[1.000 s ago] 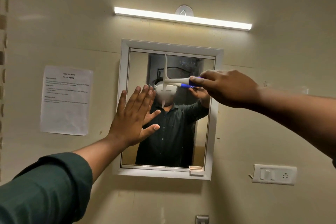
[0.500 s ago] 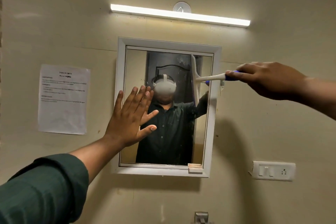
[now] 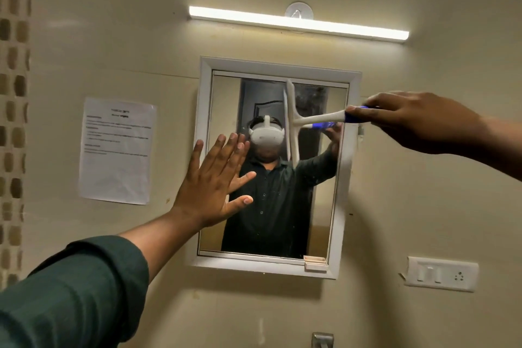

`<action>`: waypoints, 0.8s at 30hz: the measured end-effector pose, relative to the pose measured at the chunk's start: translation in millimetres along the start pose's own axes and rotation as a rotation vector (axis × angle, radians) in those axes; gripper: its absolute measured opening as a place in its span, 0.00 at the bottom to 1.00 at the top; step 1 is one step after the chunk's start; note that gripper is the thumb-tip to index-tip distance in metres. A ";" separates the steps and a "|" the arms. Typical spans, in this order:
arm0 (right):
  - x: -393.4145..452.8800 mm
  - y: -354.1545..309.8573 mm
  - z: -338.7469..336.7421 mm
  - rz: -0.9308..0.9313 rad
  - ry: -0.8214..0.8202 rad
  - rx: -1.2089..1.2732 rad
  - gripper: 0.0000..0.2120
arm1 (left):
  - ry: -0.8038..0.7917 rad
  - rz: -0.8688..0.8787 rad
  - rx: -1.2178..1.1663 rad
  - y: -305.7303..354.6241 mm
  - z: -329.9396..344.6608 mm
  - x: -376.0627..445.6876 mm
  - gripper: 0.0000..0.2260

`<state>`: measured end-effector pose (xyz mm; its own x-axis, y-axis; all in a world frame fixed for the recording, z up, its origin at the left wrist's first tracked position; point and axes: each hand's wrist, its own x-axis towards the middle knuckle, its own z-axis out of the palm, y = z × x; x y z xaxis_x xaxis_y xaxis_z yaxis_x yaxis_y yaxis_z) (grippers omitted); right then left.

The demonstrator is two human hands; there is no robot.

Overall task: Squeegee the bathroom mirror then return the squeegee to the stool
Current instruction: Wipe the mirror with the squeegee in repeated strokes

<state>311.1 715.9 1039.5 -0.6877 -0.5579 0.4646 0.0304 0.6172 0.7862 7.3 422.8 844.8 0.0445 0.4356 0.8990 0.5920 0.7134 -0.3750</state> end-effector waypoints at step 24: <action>128.1 -60.4 43.8 -0.187 0.023 -0.095 0.27 | -0.031 -0.010 0.023 -8.3 -5.7 -30.2 0.46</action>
<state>189.5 631.5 1033.6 -0.6712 -0.6710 0.3151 -0.0272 0.4471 0.8941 5.6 400.6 822.0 0.0135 0.4451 0.8954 0.5740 0.7298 -0.3714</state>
